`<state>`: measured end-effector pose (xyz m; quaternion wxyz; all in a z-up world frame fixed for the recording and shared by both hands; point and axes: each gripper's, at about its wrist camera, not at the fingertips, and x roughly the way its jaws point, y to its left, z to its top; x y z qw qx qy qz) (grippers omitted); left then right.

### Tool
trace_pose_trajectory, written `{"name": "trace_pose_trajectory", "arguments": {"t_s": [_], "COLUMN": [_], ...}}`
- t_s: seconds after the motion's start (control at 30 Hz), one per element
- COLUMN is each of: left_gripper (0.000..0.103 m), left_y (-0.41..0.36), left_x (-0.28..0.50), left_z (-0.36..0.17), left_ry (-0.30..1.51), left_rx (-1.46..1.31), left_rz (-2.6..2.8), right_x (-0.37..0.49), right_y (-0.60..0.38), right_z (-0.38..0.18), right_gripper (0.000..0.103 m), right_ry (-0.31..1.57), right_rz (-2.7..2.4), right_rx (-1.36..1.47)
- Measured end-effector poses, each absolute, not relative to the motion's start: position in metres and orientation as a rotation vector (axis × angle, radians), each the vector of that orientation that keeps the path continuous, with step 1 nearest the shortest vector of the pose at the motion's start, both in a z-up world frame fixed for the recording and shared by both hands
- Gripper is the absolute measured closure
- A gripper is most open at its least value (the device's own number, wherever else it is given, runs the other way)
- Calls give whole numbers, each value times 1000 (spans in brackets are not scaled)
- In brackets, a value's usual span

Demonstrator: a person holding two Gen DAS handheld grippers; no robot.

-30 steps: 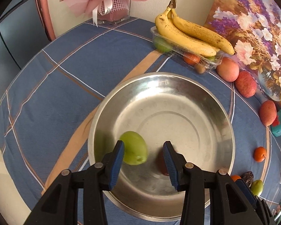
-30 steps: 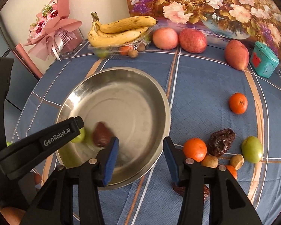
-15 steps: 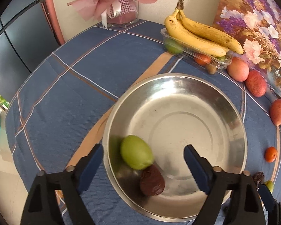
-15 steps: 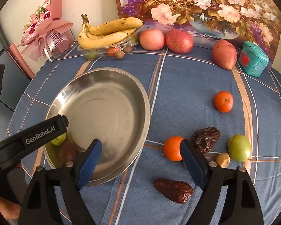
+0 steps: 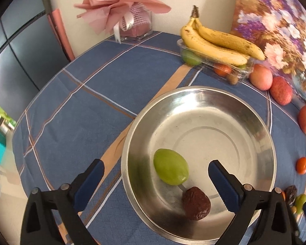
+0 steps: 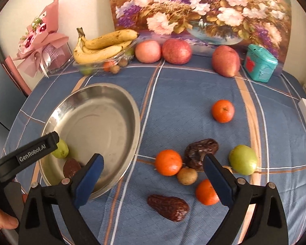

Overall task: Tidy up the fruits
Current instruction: 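Withdraw both tools from the bowl toward the remaining fruit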

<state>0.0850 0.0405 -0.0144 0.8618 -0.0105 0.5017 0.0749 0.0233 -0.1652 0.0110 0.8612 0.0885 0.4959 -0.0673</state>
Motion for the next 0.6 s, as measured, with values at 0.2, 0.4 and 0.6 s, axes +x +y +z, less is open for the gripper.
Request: {"name": "trace_pose_trajectory", "arguments": {"t_s": [0.2, 0.4, 0.6], "left_gripper": [0, 0, 0], "left_y": [26, 2, -34], "left_x": [77, 65, 52], "left_z": [-13, -7, 3], "left_ry": [1028, 1034, 1052], "left_rx": [10, 8, -11], "left_rz": [68, -62, -237], "right_x": [11, -7, -26], "right_y": [-177, -204, -237], "right_z": [15, 12, 11], "right_gripper": [5, 5, 5], "right_ry": [1055, 1134, 1171], "right_rz": [-160, -211, -298], "right_rx": [194, 214, 257]}}
